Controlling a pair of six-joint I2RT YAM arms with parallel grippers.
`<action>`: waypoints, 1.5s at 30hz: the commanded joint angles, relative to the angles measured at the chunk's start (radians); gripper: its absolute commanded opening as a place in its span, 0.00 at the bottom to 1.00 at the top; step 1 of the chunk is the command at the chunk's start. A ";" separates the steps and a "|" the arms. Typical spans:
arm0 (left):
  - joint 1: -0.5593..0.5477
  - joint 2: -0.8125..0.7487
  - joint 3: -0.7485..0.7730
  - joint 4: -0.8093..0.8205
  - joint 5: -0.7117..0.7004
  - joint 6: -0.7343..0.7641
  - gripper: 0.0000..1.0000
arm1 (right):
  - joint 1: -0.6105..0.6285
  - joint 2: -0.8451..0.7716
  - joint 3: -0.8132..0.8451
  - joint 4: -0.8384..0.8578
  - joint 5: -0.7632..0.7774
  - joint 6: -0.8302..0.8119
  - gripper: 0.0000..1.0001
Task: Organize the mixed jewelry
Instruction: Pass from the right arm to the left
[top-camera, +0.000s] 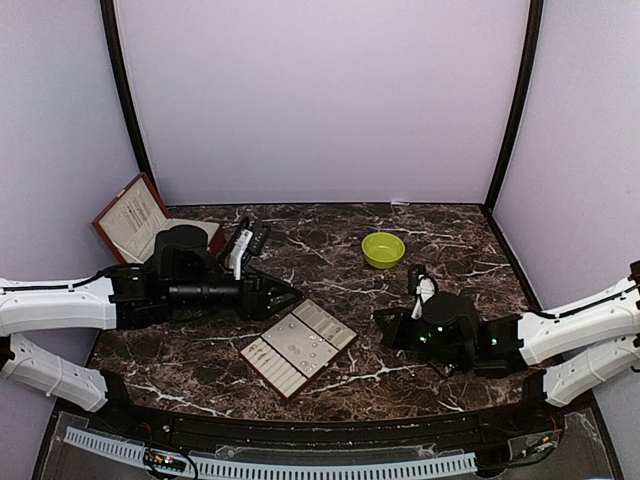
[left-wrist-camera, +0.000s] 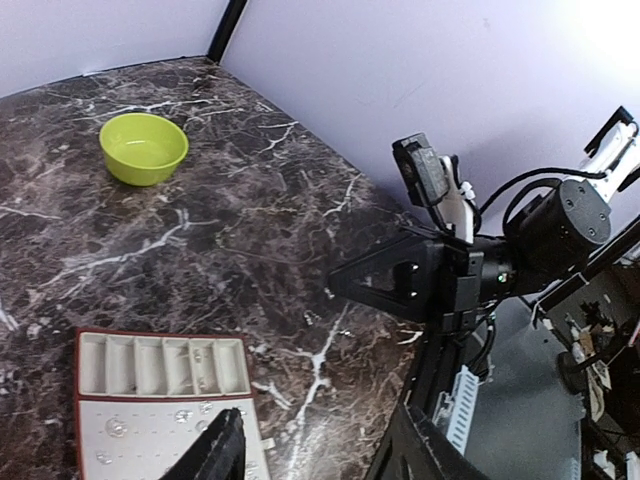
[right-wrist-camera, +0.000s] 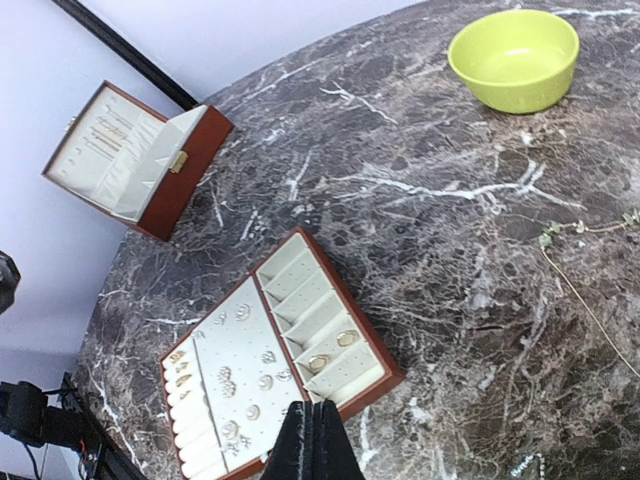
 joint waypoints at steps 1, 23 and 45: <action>-0.075 0.032 -0.032 0.180 -0.045 -0.157 0.52 | 0.023 -0.015 -0.036 0.226 0.000 -0.107 0.00; -0.275 0.009 -0.149 0.471 -0.073 0.488 0.57 | 0.024 0.017 -0.007 0.521 -0.484 -0.043 0.00; -0.285 0.089 -0.144 0.528 -0.040 0.446 0.50 | 0.025 0.112 -0.001 0.747 -0.654 -0.044 0.00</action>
